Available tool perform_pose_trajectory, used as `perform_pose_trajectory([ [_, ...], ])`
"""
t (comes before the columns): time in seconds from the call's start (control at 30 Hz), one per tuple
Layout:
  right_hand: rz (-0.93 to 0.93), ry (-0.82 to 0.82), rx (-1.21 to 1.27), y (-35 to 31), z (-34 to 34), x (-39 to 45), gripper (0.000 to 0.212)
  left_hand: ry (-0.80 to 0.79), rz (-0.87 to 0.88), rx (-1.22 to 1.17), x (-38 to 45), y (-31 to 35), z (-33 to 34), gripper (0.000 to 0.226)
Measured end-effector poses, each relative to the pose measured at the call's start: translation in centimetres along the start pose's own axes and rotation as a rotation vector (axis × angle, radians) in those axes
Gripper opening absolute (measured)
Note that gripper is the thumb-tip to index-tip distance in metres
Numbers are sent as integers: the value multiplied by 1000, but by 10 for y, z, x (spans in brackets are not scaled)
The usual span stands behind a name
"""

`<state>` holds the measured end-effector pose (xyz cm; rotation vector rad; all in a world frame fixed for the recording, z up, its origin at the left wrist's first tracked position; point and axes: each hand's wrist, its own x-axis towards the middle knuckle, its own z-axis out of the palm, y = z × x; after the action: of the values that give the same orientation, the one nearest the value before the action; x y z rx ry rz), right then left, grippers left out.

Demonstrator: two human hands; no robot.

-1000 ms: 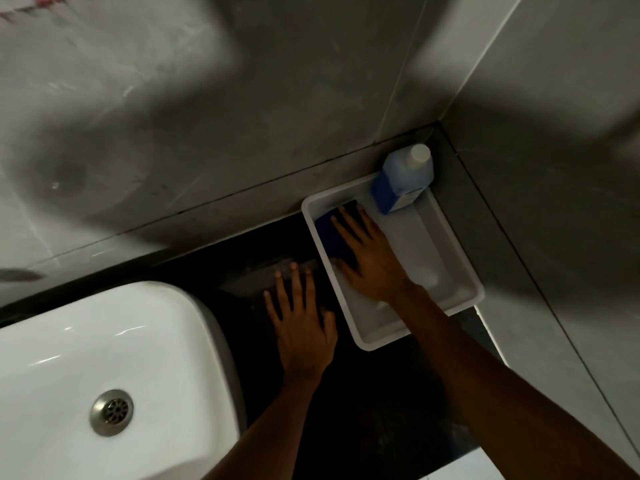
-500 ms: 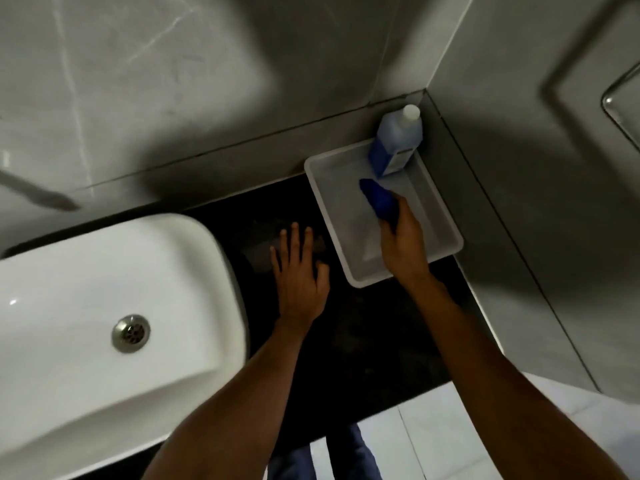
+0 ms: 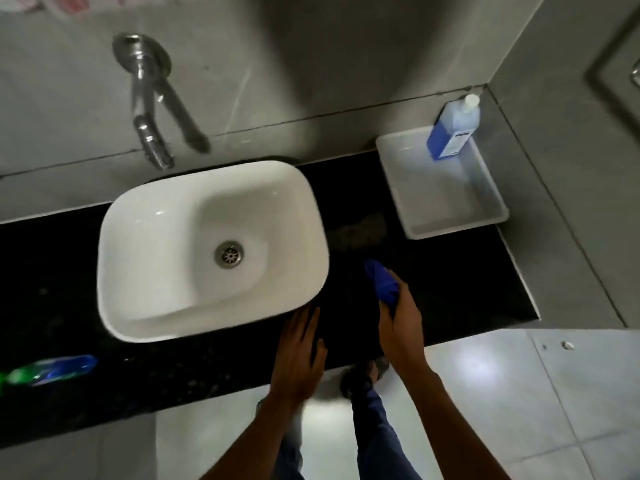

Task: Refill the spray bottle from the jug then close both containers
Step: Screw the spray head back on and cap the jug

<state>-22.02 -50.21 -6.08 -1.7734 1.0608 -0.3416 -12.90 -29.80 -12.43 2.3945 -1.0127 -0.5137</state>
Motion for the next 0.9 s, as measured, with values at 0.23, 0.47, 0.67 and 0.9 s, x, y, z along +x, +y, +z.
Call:
perform_pose_trajectory([
  [0.23,-106,-7,-319,39,97,-78,70,153,-239,44,-105,-120,-66,64],
  [0.47,-261,2,-636,41,189,-116,82,309,-470,66,-193,-228,-113,65],
  [0.67,-415,-103,-724,22,258,-147,81,338,-520,141,-207,-286,-115,69],
  [0.9,-685,-257,-763,60,237,-174,80,287,-396,197,-221,-310,-113,73],
])
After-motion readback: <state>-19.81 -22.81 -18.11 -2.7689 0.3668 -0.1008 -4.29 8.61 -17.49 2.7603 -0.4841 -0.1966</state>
